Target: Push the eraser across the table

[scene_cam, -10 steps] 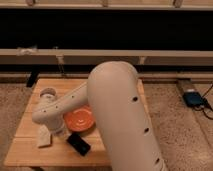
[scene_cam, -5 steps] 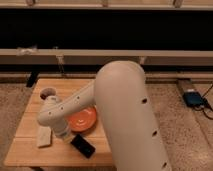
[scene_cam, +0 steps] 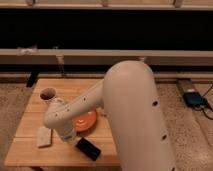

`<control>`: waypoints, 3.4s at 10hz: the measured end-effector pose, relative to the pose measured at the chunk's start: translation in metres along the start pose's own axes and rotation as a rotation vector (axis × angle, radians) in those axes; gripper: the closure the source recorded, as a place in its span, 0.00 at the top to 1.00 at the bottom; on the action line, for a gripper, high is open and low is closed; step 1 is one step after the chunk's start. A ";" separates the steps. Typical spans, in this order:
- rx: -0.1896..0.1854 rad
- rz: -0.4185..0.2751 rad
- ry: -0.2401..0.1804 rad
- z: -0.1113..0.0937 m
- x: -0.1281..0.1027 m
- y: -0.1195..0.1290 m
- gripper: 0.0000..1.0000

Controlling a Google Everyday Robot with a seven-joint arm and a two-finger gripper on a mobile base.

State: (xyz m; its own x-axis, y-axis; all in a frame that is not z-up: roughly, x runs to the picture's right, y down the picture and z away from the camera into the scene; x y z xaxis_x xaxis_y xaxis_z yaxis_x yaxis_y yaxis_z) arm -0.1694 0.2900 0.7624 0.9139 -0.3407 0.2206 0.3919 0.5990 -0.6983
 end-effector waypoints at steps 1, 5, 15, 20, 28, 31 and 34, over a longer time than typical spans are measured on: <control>-0.005 0.012 -0.002 0.001 0.004 0.006 0.00; -0.027 0.064 -0.003 0.007 0.022 0.029 0.00; -0.048 0.200 0.009 0.018 0.070 0.073 0.00; -0.061 0.276 0.035 0.021 0.109 0.091 0.00; -0.058 0.344 0.060 0.016 0.146 0.110 0.00; 0.005 0.352 0.018 0.001 0.150 0.105 0.05; 0.057 0.324 -0.037 -0.011 0.141 0.082 0.29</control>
State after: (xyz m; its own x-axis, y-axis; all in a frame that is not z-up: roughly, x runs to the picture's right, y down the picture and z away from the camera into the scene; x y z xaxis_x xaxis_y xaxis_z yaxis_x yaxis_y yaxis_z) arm -0.0102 0.2828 0.7285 0.9948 -0.0999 0.0183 0.0843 0.7117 -0.6974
